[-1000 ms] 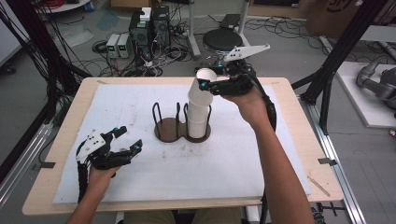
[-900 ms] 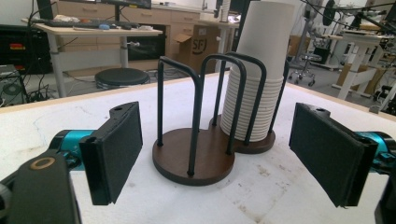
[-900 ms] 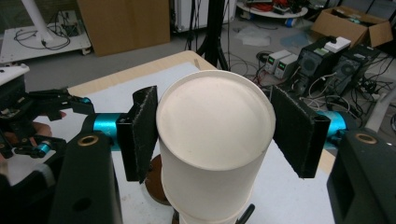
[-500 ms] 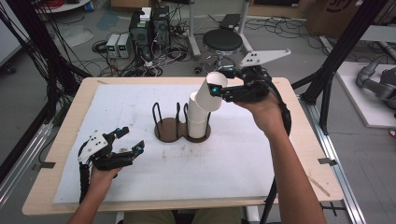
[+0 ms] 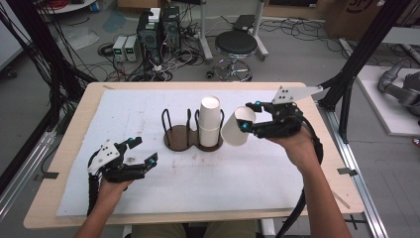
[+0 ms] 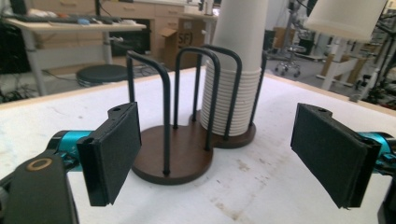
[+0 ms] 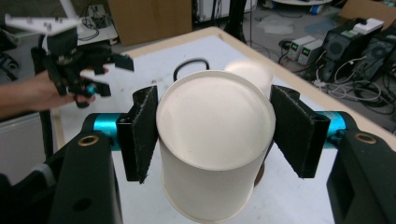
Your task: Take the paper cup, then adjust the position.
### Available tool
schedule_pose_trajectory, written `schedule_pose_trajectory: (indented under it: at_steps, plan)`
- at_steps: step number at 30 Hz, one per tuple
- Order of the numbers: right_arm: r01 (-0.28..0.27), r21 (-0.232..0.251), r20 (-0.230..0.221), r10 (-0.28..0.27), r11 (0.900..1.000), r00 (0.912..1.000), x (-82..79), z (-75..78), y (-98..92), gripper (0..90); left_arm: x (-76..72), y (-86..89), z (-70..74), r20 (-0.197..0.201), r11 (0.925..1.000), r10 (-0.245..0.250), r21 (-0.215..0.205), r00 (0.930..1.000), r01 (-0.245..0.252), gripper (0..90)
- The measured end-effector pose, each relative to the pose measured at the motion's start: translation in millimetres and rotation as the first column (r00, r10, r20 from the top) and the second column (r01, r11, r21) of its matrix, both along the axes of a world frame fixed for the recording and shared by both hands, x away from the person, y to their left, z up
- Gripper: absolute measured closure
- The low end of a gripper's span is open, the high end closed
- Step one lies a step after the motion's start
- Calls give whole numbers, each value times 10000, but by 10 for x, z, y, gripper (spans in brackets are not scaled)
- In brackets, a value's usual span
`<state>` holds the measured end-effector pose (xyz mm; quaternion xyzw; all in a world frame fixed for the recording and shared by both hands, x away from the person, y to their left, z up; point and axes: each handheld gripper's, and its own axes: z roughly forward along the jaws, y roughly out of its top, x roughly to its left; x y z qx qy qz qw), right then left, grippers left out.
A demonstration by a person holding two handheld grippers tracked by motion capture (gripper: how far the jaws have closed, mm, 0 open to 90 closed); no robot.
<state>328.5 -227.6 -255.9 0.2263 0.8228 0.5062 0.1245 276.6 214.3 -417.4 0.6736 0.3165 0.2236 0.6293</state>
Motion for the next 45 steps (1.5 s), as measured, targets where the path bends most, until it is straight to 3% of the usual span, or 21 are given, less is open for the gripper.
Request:
schedule_pose_trajectory:
  at_steps: [5,10,16,20,23,25,31,37,45]
  plan:
    - [-18,-28,-110,18,10000,9999,-63,-331,-45,365,4,-23,-9,-113,9997,-238,-102,9997,237,161]
    - [-113,-304,1,113,9995,9999,-122,-552,-9,366,7,-32,-14,-148,9986,-536,15,9985,536,161]
    - [-282,-621,42,285,9977,9996,-159,-717,70,366,-4,-21,-17,118,9955,-913,-226,9958,915,159]
    - [-379,-525,8,380,9979,9993,-173,-799,90,365,-8,-18,-44,306,9942,-1048,-210,9940,1055,158]
    - [-407,-400,-3,407,9984,9992,-174,-853,90,364,-23,-20,-48,606,9896,-1360,-384,9888,1385,159]
    - [-425,-376,-81,422,9984,9991,-174,-903,92,364,-32,-34,-35,547,9893,-1425,-245,9883,1440,158]
    - [-469,-515,-111,464,9976,9989,-199,-959,88,363,-43,-104,10,255,9885,-1513,-22,9882,1514,155]
    - [-469,-289,-15,469,9985,9989,-247,-939,72,363,-43,-176,19,184,9793,-2003,-246,9796,2007,155]
    - [-817,-171,20,817,9965,9967,-286,-922,138,363,-42,-228,15,190,9707,-2392,-174,9708,2395,155]
